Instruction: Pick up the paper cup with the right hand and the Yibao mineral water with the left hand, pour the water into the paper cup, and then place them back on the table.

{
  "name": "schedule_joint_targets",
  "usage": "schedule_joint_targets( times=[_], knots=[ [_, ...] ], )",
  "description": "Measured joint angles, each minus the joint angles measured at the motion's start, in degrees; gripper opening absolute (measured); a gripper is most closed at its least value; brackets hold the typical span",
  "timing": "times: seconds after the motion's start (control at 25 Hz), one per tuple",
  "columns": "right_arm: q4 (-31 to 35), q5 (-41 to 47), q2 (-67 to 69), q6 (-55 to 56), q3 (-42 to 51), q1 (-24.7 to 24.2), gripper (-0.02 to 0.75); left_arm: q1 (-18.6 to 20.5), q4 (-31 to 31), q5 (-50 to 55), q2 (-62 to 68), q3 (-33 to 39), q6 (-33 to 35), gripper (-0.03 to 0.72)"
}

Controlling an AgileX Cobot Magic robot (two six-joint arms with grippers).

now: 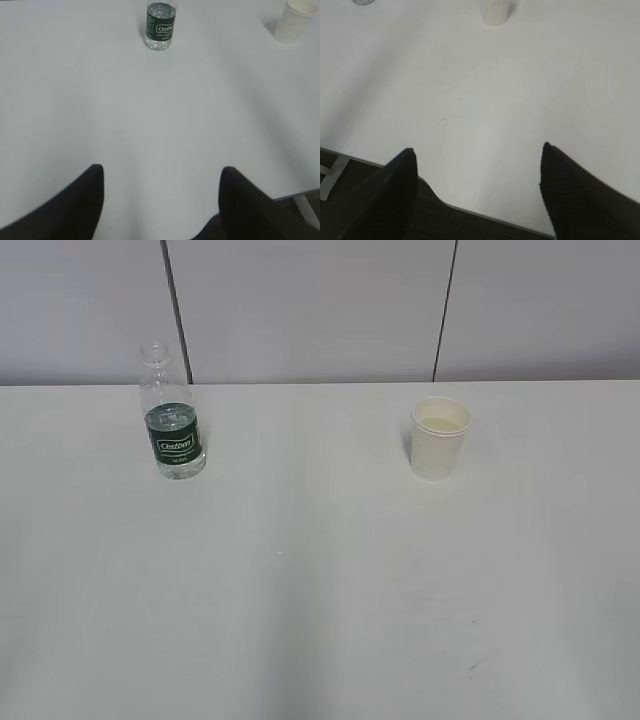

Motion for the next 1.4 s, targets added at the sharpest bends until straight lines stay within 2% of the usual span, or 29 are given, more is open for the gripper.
schedule_joint_targets(
  times=[0.52, 0.72, 0.88, 1.4],
  knots=[
    [-0.08, -0.46, 0.00, -0.11, 0.13, -0.53, 0.593, 0.06, -0.01, -0.84, 0.00, 0.26, 0.10, 0.442],
    [-0.12, -0.50, 0.00, -0.11, 0.13, -5.45, 0.593, 3.18, -0.01, -0.84, 0.00, 0.26, 0.10, 0.430],
    [-0.21, -0.59, 0.00, -0.11, 0.13, -6.63, 0.593, 6.04, -0.03, -0.84, 0.00, 0.26, 0.10, 0.428],
    [-0.24, -0.59, 0.00, -0.11, 0.13, -6.63, 0.592, 6.25, -0.15, -0.84, 0.00, 0.26, 0.10, 0.389]
  ],
)
